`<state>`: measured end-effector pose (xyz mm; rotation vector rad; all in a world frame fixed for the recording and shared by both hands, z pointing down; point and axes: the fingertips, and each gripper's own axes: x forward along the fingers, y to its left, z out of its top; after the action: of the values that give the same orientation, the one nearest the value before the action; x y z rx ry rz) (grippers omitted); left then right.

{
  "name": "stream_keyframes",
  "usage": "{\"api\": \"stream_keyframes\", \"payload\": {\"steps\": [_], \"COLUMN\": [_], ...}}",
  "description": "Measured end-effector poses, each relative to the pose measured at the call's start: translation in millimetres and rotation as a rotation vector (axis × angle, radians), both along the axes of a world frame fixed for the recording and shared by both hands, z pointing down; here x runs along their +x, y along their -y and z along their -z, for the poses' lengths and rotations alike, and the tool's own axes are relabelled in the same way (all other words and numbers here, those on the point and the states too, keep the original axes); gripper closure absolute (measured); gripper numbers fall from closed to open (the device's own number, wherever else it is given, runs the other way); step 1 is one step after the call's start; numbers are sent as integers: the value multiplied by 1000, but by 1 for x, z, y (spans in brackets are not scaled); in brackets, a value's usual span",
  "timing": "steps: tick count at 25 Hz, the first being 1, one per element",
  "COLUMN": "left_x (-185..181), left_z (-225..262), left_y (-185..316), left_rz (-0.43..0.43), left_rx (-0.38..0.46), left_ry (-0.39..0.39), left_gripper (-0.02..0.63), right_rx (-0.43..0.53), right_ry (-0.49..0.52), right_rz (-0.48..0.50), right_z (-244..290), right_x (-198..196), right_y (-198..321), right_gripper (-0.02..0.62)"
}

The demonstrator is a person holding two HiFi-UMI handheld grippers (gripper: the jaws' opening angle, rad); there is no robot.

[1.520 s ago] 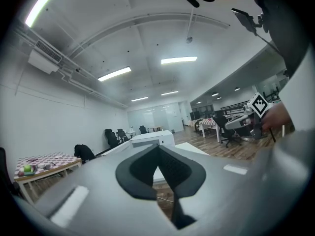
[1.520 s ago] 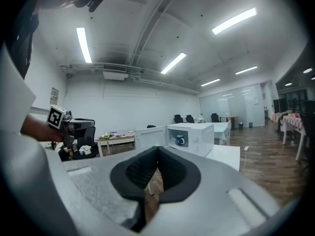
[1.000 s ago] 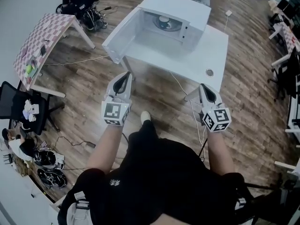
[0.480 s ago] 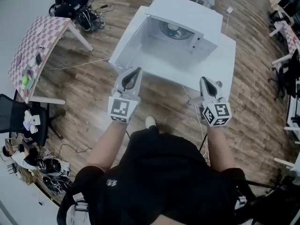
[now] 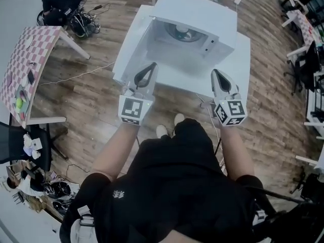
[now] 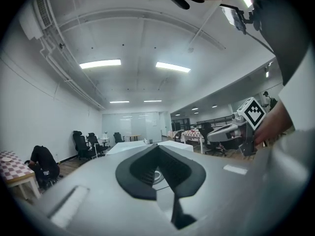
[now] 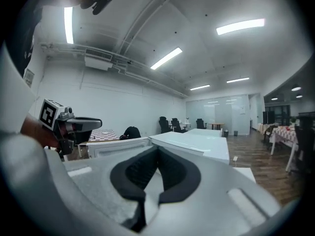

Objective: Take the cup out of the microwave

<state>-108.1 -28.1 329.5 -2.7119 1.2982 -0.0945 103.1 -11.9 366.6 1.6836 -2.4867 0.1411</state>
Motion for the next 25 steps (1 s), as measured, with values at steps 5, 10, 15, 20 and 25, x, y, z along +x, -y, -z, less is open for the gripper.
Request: {"api": "stream_keyframes", "payload": {"steps": [5, 10, 15, 20, 25], "left_x": [16, 26, 32, 46, 49], "left_z": [-4, -19, -53, -77, -108], "left_y": [25, 59, 103, 146, 186], "left_rz": [-12, 13, 40, 50, 71], "left_rx": [13, 8, -29, -55, -99], "left_ry": [-15, -7, 12, 25, 36], "left_gripper": [603, 603, 604, 603, 603], "right_rx": [13, 29, 8, -10, -53], "right_ry": [-15, -7, -7, -14, -37], "right_rz": [-4, -3, 15, 42, 66], "right_z": [-7, -20, -54, -84, -128], "right_x": [-2, 0, -2, -4, -9], "right_y": [33, 80, 136, 184, 220], "right_gripper": [595, 595, 595, 595, 595]}}
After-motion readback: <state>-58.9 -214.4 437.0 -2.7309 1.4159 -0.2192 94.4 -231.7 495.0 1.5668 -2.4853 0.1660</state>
